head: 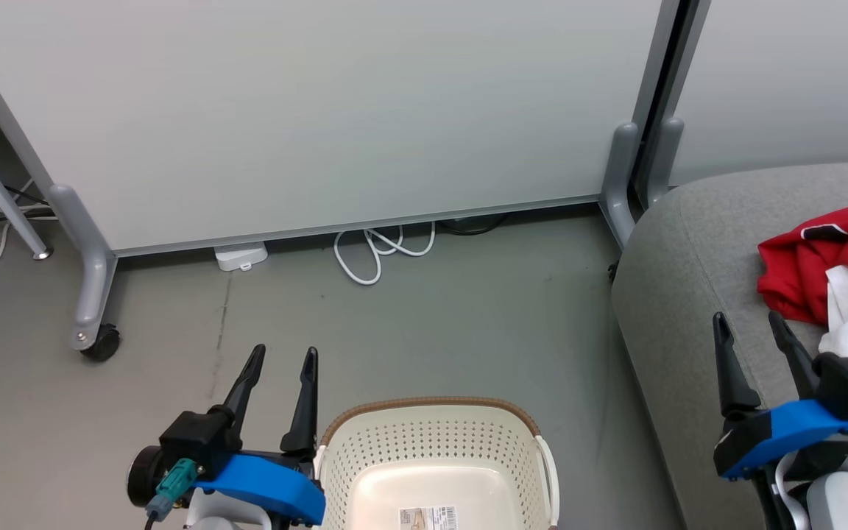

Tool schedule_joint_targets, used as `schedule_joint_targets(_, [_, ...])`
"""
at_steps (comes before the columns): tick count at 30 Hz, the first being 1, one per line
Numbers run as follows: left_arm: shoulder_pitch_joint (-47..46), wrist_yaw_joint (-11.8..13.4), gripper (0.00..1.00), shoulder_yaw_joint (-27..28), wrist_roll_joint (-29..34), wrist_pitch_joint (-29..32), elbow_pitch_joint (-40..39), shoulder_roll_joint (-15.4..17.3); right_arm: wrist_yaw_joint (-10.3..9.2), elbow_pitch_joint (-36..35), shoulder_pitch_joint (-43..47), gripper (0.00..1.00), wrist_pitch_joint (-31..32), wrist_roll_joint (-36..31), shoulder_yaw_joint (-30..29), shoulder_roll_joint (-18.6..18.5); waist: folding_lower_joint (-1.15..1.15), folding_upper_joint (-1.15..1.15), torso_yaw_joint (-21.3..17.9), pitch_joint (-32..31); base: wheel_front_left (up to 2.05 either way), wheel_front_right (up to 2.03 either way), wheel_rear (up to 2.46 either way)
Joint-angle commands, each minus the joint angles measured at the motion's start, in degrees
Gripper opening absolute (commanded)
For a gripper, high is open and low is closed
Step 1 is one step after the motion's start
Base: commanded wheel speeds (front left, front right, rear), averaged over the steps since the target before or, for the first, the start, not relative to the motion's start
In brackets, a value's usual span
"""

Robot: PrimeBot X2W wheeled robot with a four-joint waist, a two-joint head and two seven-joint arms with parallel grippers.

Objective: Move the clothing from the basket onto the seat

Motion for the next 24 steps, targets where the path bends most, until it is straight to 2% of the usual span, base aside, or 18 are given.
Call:
schedule_joint_targets(1, [0.4, -0.1, 1.00, 0.5, 0.3, -0.2, 0.1, 0.0, 0.01, -0.5, 1.2, 1.00, 0.0, -0.2, -0.1, 0.2, 0.01, 0.00, 0.3, -0.2, 0.00, 0.00, 0.00])
schedule_joint_targets(12, [1.1, -0.1, 1.00, 3.9, 0.2, -0.2, 2.5, 0.1, 0.01, -8.1, 8.7, 1.00, 1.5, 0.8, 0.8, 2.7, 0.01, 0.00, 1.5, -0.9, 0.00, 0.00, 0.00])
schedule_joint_targets(24, [2.2, -0.1, 1.00, 5.2, 0.1, -0.2, 3.1, 0.3, 0.01, -9.4, 10.6, 1.00, 2.3, 2.0, 2.1, 3.0, 0.01, 0.00, 1.4, -0.9, 0.00, 0.00, 0.00])
